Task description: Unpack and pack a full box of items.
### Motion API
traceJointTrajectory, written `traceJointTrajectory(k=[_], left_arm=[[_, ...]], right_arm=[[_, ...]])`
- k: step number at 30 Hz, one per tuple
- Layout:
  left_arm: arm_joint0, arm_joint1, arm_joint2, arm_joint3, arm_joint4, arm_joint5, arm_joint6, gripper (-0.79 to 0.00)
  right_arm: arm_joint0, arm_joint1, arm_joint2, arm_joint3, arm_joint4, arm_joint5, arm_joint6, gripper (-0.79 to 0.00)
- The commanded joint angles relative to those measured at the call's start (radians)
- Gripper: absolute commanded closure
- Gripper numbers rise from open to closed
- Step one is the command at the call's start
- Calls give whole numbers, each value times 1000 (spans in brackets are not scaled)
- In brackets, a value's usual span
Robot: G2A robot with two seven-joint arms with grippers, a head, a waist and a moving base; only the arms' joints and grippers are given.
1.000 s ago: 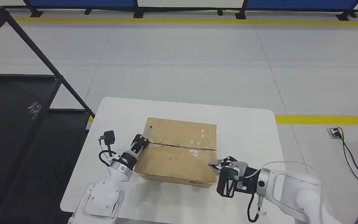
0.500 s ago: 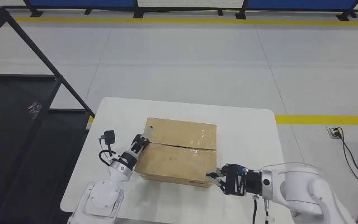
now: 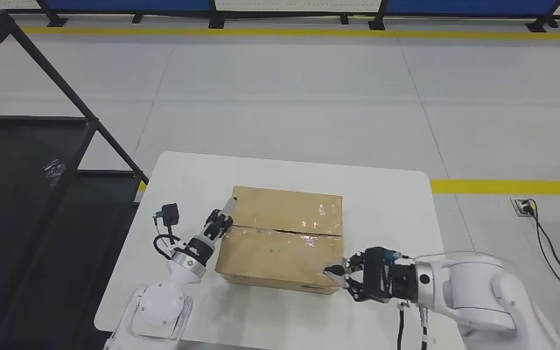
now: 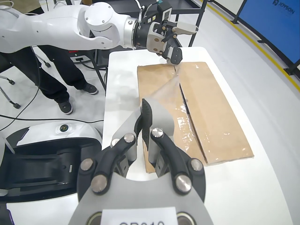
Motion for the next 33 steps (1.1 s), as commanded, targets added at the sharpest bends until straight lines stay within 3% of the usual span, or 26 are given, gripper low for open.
traceJointTrajectory(k=[1, 13, 20, 26, 33], left_arm=[[2, 0, 0, -1, -2, 0, 2, -785], [12, 2, -4, -17, 1, -1, 10, -785], [58, 12, -66, -69, -63, -60, -53, -785], [69, 18, -69, -62, -48, -89, -91, -785], [34, 19, -58, -18, -80, -90, -125, -785]], right_arm=[[21, 0, -9, 25, 6, 26, 11, 0], [62, 15, 2, 105, 80, -4, 28, 0], [62, 15, 2, 105, 80, -4, 28, 0], [44, 17, -15, 72, 88, 8, -17, 0], [39, 28, -35, 48, 214, -9, 14, 0]])
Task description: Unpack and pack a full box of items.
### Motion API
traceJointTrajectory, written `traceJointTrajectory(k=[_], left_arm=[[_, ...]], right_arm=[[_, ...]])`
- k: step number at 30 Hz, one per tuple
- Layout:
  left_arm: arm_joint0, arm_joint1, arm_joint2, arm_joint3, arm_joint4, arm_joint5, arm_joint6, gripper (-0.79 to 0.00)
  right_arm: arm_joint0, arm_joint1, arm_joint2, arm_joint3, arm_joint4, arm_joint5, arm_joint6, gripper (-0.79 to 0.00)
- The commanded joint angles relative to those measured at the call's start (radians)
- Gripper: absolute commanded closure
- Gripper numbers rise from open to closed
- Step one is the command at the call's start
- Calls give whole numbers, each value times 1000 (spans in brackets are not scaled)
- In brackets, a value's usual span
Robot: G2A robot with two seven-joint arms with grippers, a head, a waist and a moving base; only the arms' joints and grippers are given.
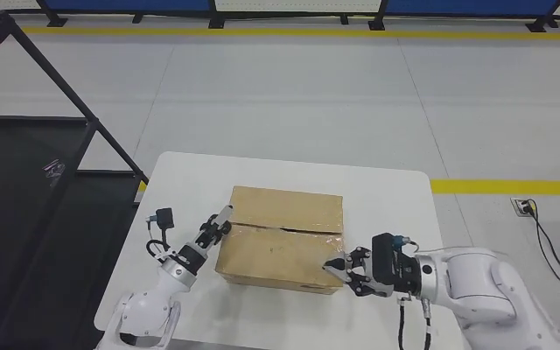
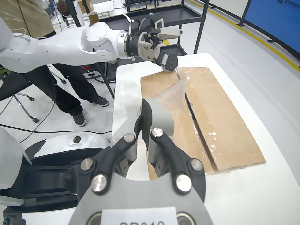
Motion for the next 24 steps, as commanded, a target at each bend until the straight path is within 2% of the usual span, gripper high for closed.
traceJointTrajectory(k=[1, 9, 24], left_arm=[[-13, 0, 6, 13, 5, 4, -3, -785], [-38, 1, 31, 34, 22, 11, -3, -785], [-52, 3, 54, 45, 38, 13, 10, -785]], right_arm=[[1, 4, -5, -4, 37, 1, 17, 0], [7, 18, -26, -22, 152, -1, 67, 0], [57, 31, -72, 23, 311, -21, 77, 0]])
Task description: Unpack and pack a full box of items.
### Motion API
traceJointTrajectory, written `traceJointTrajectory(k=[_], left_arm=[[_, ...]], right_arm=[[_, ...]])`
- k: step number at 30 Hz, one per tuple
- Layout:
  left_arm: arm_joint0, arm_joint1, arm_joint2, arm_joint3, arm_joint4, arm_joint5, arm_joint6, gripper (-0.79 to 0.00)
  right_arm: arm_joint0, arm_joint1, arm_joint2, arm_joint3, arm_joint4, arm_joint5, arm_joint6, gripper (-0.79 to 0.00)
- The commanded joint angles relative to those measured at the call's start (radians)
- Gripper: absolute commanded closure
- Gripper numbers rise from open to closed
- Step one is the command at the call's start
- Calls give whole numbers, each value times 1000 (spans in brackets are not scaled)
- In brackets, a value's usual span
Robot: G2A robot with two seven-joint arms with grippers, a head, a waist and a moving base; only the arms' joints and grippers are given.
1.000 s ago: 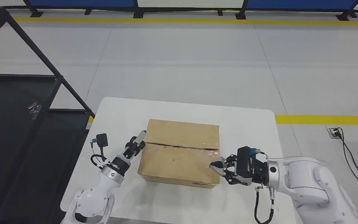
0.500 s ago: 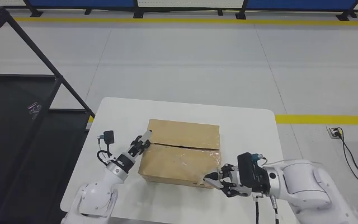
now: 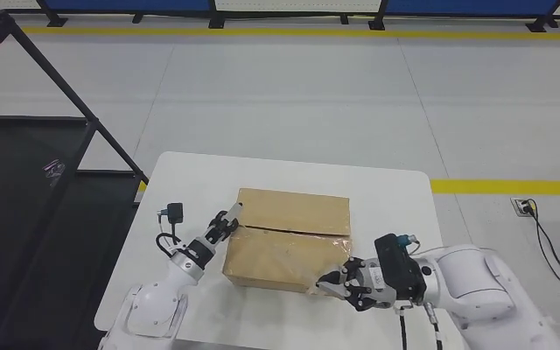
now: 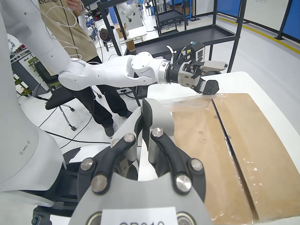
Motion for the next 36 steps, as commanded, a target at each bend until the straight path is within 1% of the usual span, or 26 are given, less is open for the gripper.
traceJointTrajectory(k=[1, 4, 9, 14, 20, 23, 28, 32, 36], left_arm=[[-1, 0, 3, 0, 3, 0, 3, -785], [-2, 1, 6, 2, 5, -1, 6, -785], [-5, 1, 10, 4, 4, -1, 10, -785], [-7, 2, 14, 7, 6, -2, 11, -785], [-4, 4, 10, 7, 4, -6, 14, -785], [3, 6, -2, -3, -3, -14, 18, -785], [30, 11, -45, -36, -44, -37, 26, -785], [57, 16, -80, -68, -83, -60, 6, -785], [71, 19, -80, -93, -78, -79, -21, -785]], right_arm=[[4, 2, 3, 11, 14, 4, -7, 0], [6, 5, -4, 24, 58, -50, -13, 0], [17, 14, -11, 20, 96, -50, 4, 0], [27, 17, -29, 20, 130, -50, -5, 0], [34, 24, -27, 17, 139, -50, -7, 0], [25, 27, -14, 35, 129, -50, -24, 0], [13, 28, 14, 84, 97, -44, -73, 0], [3, 32, 26, 132, 115, -40, -94, 0], [3, 35, 31, 178, 145, -21, -93, 0]])
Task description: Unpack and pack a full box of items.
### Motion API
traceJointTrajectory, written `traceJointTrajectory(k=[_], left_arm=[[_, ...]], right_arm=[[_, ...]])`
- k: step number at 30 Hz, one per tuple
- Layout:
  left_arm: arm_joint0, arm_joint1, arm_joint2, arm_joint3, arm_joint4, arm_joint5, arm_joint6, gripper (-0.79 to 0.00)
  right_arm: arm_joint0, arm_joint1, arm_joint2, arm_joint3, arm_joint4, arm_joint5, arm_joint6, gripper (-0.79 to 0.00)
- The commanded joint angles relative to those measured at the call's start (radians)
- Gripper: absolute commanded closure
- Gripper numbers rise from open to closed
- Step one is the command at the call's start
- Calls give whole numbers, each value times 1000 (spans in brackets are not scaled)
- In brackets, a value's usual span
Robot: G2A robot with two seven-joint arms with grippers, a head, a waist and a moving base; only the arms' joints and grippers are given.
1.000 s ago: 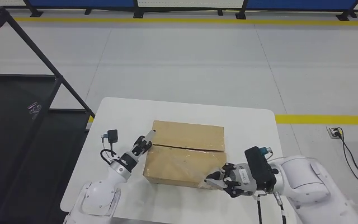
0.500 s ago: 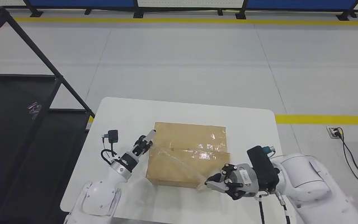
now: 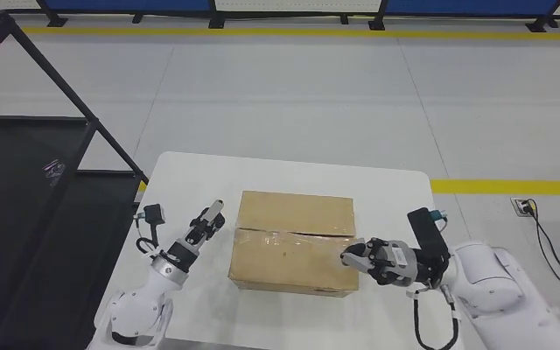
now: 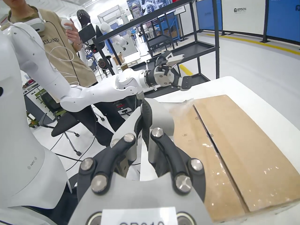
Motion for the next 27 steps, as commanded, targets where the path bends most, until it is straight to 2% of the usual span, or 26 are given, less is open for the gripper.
traceJointTrajectory(k=[1, 7, 14, 20, 27], left_arm=[[5, 1, 8, -13, 13, -10, -16, -785], [1, 5, 49, -35, 36, -40, -89, -785], [-64, 6, 105, 9, 52, -20, -164, -785], [-122, 4, 150, 57, 80, 9, -170, -785], [-158, 2, 181, 86, 90, 24, -166, -785]], right_arm=[[0, 2, 2, 24, 15, 14, 6, 0], [-7, 10, 5, 54, 62, 33, 41, 0], [-30, 24, 30, 67, 128, 28, 84, 0], [-45, 34, 38, 69, 174, 29, 128, 0], [-45, 34, 38, 69, 174, 29, 128, 0]])
